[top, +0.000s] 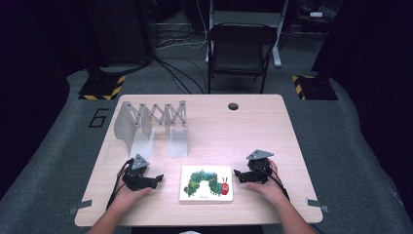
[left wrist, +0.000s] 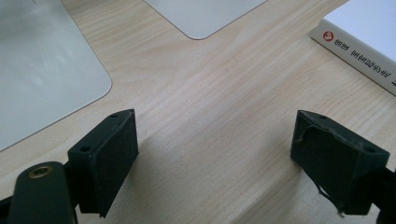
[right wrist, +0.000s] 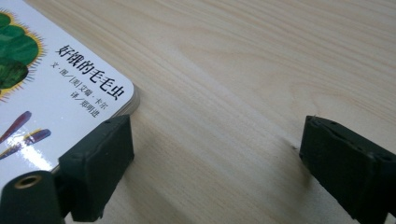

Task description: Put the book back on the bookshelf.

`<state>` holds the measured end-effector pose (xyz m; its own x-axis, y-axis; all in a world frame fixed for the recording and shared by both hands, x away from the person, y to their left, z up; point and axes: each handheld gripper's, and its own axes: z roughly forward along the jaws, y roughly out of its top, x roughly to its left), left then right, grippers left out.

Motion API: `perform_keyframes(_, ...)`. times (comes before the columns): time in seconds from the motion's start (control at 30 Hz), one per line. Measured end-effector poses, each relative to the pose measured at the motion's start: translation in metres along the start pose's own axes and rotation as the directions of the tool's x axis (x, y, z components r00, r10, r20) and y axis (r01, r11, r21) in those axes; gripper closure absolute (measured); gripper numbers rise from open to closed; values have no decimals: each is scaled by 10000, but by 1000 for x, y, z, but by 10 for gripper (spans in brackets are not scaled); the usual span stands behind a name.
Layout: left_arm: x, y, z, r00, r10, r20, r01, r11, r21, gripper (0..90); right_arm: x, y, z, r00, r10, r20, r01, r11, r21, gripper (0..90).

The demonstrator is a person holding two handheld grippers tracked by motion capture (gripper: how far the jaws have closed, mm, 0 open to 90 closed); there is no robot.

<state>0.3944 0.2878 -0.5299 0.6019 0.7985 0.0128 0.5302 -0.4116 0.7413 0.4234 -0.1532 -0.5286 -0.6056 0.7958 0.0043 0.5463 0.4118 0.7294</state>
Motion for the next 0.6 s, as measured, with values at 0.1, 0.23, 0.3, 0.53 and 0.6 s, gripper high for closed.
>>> perform_keyframes(0.1, 0, 0, -1, 10000, -27, 58, 26, 10000, 80, 145, -1, 0, 0, 9998, -205, -31, 206, 9998, 70, 83)
perform_keyframes(0.23, -1, 0, 0, 9999, -123, -12, 123, 9999, 40, 145, -1, 0, 0, 9998, -209, -34, 209, 9998, 74, 82)
perform_keyframes(0.3, -1, 0, -1, 10000, -78, -35, 78, 9999, 68, 145, -1, 0, 0, 9998, -217, -36, 218, 9997, 68, 83)
perform_keyframes(0.53, -3, 0, -1, 9997, -215, -74, 215, 9998, 12, 159, -1, -1, -2, 9998, -176, 6, 176, 9998, 61, 101)
perform_keyframes(0.6, -4, 0, -2, 9998, -180, -97, 180, 9998, 11, 163, -1, -1, -2, 9999, -162, 27, 162, 9999, 26, 114)
